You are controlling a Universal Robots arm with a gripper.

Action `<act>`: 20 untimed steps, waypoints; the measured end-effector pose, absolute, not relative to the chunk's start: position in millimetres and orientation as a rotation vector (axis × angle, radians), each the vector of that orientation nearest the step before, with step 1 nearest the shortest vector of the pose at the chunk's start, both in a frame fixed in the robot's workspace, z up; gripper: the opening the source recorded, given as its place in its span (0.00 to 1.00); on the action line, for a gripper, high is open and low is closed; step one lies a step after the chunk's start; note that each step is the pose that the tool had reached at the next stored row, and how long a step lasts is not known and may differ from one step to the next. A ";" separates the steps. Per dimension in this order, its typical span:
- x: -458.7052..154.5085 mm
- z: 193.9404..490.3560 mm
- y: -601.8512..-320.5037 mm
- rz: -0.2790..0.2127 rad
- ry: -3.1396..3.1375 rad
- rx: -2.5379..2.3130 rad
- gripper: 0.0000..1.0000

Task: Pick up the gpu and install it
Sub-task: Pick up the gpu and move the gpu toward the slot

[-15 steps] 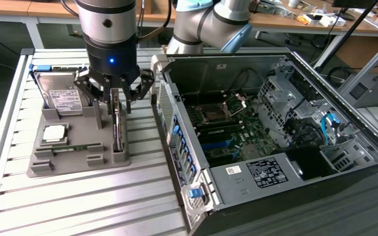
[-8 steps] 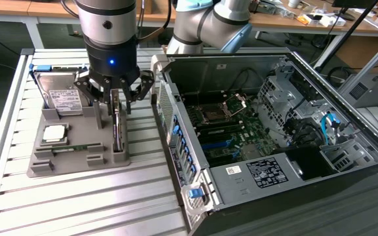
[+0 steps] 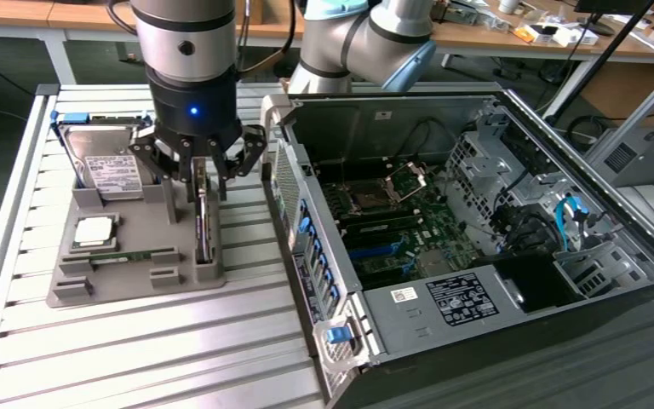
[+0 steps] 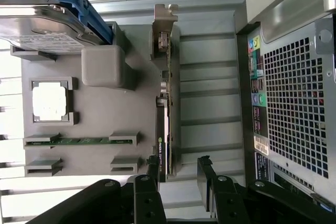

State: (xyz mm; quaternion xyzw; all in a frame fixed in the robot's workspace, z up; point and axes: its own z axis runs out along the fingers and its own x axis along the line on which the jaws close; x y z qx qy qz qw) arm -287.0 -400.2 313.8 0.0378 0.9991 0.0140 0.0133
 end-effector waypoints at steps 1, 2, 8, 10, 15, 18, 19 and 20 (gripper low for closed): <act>-287.0 312.7 -399.8 0.041 3.112 0.118 0.42; -287.0 311.5 -398.7 0.038 3.112 0.118 0.42; -287.0 307.2 -386.2 0.029 3.112 0.117 0.42; -287.1 306.1 -383.8 0.028 3.112 0.117 0.42; -288.6 301.7 -379.9 0.026 3.112 0.117 0.42; -289.3 299.0 -376.9 0.026 3.112 0.117 0.42; -289.5 298.2 -375.6 0.027 3.112 0.117 0.42; -289.8 297.5 -374.3 0.026 3.112 0.117 0.42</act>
